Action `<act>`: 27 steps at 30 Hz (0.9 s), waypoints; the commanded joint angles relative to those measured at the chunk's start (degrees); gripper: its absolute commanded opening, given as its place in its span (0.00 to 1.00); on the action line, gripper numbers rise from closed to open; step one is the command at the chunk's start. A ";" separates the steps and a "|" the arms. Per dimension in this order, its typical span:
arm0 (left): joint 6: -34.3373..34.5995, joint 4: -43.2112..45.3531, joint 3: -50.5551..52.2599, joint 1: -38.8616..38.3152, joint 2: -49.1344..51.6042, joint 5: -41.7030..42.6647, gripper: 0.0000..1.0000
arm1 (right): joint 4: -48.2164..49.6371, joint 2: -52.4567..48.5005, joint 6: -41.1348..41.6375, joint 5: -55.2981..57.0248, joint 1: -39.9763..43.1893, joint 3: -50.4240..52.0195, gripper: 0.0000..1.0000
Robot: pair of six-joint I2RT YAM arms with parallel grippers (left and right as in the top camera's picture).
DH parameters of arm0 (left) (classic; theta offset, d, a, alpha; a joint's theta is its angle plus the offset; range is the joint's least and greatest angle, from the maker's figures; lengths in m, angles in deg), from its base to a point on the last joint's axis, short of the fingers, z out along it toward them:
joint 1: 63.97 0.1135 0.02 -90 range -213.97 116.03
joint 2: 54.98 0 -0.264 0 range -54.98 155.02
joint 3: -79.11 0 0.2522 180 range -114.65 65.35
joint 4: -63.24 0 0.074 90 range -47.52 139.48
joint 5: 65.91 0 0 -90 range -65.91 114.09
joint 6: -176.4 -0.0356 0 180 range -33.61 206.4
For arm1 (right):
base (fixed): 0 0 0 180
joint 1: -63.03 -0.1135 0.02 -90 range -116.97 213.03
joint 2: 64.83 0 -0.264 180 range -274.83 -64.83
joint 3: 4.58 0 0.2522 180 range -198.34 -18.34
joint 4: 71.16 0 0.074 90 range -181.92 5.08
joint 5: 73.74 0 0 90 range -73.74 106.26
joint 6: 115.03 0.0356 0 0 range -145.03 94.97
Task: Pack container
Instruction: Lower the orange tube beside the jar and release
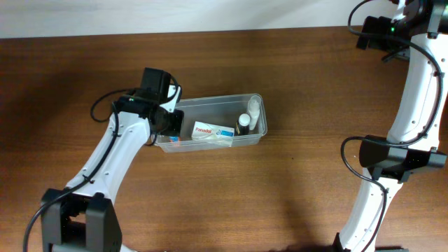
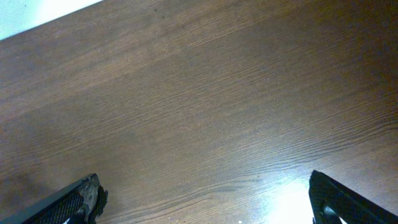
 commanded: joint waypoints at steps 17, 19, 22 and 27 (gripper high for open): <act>-0.28 1.57 2.14 -0.22 -0.22 -5.42 0.38 | -0.33 0.55 0.46 0.48 0.22 0.11 0.98; -0.28 1.57 2.14 -0.24 -0.22 -5.40 0.47 | -0.35 0.55 0.46 0.48 0.22 0.11 0.99; -0.28 1.57 2.14 -0.24 -0.22 -5.38 0.56 | -0.33 0.55 0.46 0.48 0.22 0.11 0.98; -0.28 1.62 2.12 -0.22 -0.22 -5.38 0.60 | -0.35 0.55 0.46 0.48 0.22 0.11 0.98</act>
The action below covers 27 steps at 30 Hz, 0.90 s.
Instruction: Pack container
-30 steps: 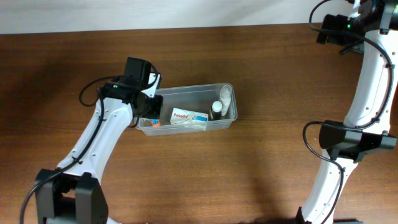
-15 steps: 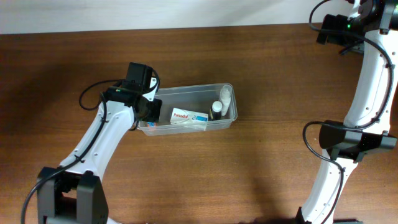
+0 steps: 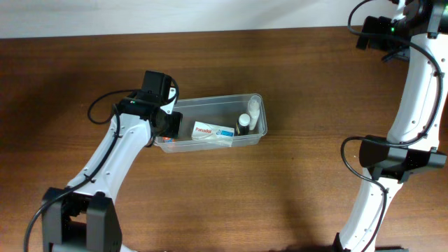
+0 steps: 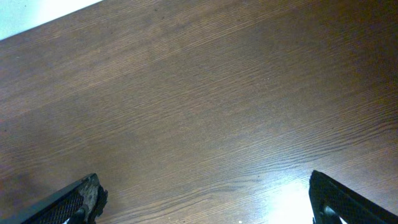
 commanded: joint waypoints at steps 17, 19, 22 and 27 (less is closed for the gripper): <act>-0.26 -10.32 -18.80 0.00 -0.92 -0.48 0.95 | -0.33 0.55 0.42 0.48 0.22 0.11 0.98; -0.26 -13.53 -22.95 0.57 -1.31 -0.52 0.99 | -0.35 0.55 0.42 0.48 0.22 0.11 0.98; -0.22 -19.12 -28.37 2.12 -2.51 -0.68 0.99 | -0.35 0.55 0.44 0.48 0.22 0.11 0.98; 4.46 -25.59 -31.19 5.99 -8.70 -3.76 0.99 | -0.33 0.55 0.44 0.48 0.22 0.11 0.99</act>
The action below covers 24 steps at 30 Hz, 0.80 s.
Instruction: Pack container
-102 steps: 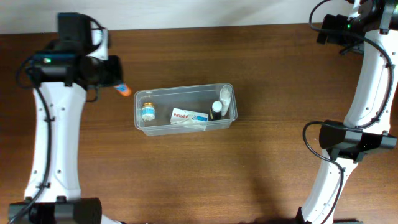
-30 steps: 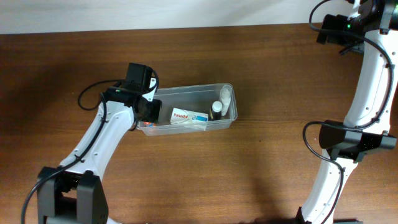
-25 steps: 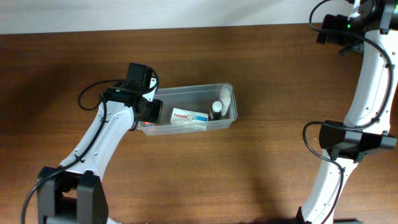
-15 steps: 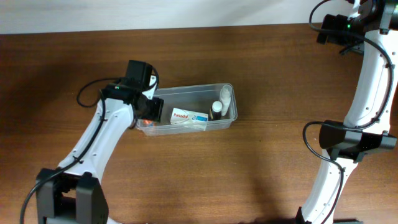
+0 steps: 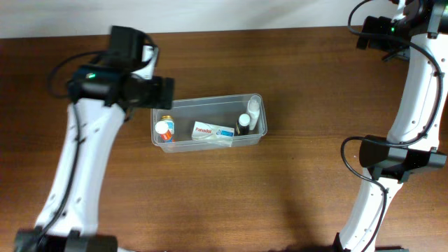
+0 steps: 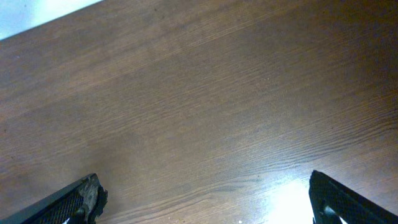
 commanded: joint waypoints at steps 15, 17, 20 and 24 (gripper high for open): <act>5.95 -18.18 -1.92 6.86 -27.58 -4.96 0.99 | -0.33 0.55 0.42 0.48 0.22 0.11 0.98; 5.95 -19.58 -1.92 6.86 -29.03 -4.96 0.99 | -0.33 0.55 0.39 0.48 0.22 0.11 0.98; 5.97 -21.92 -1.79 6.86 -31.01 -4.37 0.99 | -0.33 0.55 0.39 0.48 0.22 0.11 0.98; 5.97 -21.99 1.46 6.86 -32.35 -4.09 0.99 | -0.33 0.55 0.39 0.48 0.22 0.11 0.98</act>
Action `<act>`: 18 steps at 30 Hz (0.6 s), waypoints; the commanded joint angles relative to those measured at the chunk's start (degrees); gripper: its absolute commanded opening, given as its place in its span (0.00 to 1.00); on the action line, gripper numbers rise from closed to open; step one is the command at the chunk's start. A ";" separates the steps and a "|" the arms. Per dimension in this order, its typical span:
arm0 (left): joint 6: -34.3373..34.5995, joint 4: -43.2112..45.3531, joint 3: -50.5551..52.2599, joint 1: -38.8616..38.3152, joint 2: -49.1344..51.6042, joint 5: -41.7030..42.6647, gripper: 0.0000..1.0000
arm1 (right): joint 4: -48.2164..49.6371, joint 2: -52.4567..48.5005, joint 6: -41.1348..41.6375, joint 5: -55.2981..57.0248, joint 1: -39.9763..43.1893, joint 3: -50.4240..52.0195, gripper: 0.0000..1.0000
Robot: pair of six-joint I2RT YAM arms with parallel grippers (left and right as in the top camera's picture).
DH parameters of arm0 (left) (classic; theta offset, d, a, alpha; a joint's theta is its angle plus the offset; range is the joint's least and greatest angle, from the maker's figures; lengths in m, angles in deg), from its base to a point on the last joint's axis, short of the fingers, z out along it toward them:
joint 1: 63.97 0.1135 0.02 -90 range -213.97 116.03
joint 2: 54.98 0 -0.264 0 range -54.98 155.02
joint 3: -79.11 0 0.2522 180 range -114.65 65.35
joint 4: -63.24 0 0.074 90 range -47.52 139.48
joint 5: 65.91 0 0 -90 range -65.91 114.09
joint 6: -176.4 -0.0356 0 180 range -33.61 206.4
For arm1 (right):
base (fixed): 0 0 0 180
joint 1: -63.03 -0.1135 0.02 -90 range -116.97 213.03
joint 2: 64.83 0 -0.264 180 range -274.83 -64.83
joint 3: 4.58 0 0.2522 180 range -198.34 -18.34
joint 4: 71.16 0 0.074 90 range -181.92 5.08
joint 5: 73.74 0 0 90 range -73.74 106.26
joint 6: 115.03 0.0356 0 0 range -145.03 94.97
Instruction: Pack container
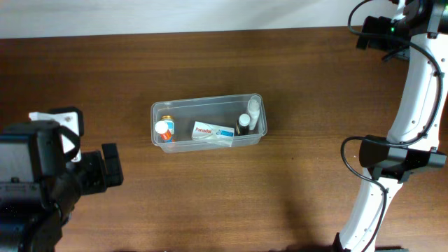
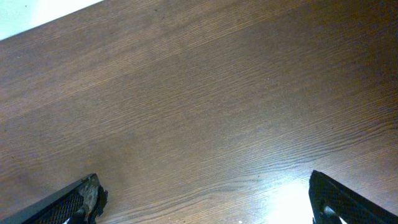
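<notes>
The clear plastic container (image 1: 210, 99) sits mid-table in the overhead view. A small white-capped bottle with a red label (image 1: 163, 130) stands in its left end. A white Panadol box (image 1: 213, 132) lies in the middle, and a white bottle (image 1: 253, 106) and a dark bottle (image 1: 243, 122) are at the right end. My left arm (image 1: 49, 178) looms large at the lower left, well away from the container, and its fingers are hidden. My right gripper (image 2: 205, 208) is open over bare wood, holding nothing.
The right arm (image 1: 413, 84) runs down the table's right side, its wrist at the far right corner. A white wall borders the table's far edge. Dark wooden tabletop surrounds the container on all sides.
My left arm has moved from the container's back left corner to the lower left of the table, much nearer the camera. The container, its contents and the right gripper are unchanged.
My left gripper was down in the container's left end, over a small red-labelled item, and stayed there at the following moment. Then it was up beside the container, with the small bottle standing in that end. Now the arm is far off at the lower left.
</notes>
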 commanded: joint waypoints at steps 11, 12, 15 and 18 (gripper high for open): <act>-2.51 42.29 37.31 -0.07 -8.50 4.26 0.99 | -0.33 0.55 0.44 0.48 0.22 0.11 0.99; -2.91 47.34 41.13 -0.07 -9.86 4.96 0.99 | -0.33 0.55 0.42 0.48 0.22 0.11 0.98; -3.37 64.76 54.88 0.09 -15.41 7.93 0.99 | -0.33 0.55 0.44 0.48 0.22 0.11 0.98; -3.37 79.21 67.69 0.22 -21.86 9.66 0.99 | -0.33 0.55 0.42 0.50 0.22 0.11 0.98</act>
